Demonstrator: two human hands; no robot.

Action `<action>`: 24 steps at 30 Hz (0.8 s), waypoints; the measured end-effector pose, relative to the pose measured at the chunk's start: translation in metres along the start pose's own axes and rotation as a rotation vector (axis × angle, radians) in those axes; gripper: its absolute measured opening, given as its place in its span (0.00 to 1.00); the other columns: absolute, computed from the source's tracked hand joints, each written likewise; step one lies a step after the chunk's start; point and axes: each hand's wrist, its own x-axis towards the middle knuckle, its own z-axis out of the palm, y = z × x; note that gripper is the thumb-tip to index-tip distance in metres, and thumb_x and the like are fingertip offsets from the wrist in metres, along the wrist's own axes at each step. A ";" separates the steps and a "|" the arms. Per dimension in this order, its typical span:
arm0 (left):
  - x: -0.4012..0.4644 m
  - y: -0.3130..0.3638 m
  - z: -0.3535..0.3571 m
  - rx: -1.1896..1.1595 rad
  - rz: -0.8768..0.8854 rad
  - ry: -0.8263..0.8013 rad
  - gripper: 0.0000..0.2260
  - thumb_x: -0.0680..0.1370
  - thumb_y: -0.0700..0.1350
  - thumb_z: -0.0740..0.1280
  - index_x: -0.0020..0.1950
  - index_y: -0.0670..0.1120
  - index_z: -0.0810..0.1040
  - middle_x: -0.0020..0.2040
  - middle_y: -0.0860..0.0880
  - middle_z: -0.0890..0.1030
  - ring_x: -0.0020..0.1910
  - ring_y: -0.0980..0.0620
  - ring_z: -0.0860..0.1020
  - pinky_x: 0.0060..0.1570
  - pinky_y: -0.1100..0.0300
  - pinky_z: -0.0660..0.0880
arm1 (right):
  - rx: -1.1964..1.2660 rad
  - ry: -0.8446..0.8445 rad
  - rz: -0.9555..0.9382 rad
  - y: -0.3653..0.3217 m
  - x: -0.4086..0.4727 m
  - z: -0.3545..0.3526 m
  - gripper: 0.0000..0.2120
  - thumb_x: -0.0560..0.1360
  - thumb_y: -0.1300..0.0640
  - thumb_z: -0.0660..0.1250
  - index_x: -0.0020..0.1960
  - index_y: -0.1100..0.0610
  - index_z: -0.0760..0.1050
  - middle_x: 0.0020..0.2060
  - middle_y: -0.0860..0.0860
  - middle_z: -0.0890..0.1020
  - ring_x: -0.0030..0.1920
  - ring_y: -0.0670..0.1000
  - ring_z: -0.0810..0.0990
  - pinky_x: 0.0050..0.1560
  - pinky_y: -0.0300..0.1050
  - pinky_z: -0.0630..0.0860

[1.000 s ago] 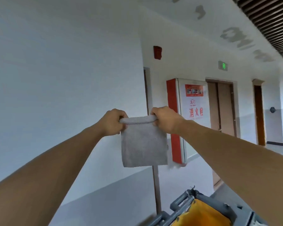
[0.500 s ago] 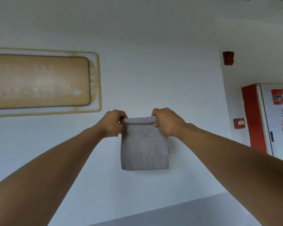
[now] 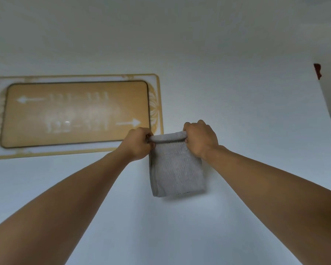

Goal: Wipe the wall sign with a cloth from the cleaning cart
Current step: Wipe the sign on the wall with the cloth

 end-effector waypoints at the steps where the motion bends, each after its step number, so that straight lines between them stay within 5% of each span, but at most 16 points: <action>1: 0.006 -0.001 0.002 0.002 0.001 0.015 0.05 0.75 0.39 0.67 0.50 0.41 0.79 0.40 0.43 0.81 0.38 0.44 0.80 0.40 0.49 0.81 | -0.011 0.025 -0.007 0.001 0.005 0.005 0.10 0.75 0.66 0.62 0.53 0.57 0.74 0.45 0.53 0.79 0.55 0.54 0.71 0.43 0.45 0.64; 9: 0.055 -0.006 0.012 0.087 0.053 0.192 0.06 0.77 0.42 0.65 0.42 0.41 0.76 0.39 0.42 0.80 0.40 0.41 0.78 0.39 0.49 0.75 | -0.101 0.296 0.101 0.011 0.050 0.038 0.10 0.75 0.66 0.63 0.56 0.58 0.74 0.57 0.56 0.72 0.58 0.58 0.68 0.55 0.48 0.66; 15: 0.102 -0.017 0.013 0.097 0.071 0.377 0.05 0.79 0.43 0.62 0.50 0.43 0.75 0.42 0.45 0.79 0.40 0.44 0.75 0.37 0.53 0.70 | 0.361 0.413 0.305 -0.009 0.091 0.058 0.09 0.80 0.66 0.58 0.58 0.60 0.70 0.51 0.56 0.79 0.49 0.58 0.78 0.38 0.48 0.67; 19: 0.106 -0.038 0.027 -0.003 0.046 0.440 0.05 0.79 0.43 0.62 0.50 0.42 0.75 0.38 0.48 0.77 0.35 0.53 0.72 0.32 0.62 0.67 | 0.382 0.508 0.259 -0.024 0.096 0.093 0.12 0.80 0.66 0.57 0.61 0.60 0.71 0.54 0.57 0.78 0.52 0.57 0.76 0.48 0.49 0.70; 24: 0.111 -0.039 0.035 -0.032 0.037 0.498 0.07 0.77 0.45 0.64 0.48 0.41 0.74 0.38 0.47 0.77 0.39 0.46 0.73 0.36 0.54 0.67 | 0.370 0.722 0.164 -0.027 0.092 0.119 0.18 0.78 0.59 0.62 0.67 0.61 0.72 0.54 0.58 0.78 0.53 0.58 0.75 0.54 0.52 0.73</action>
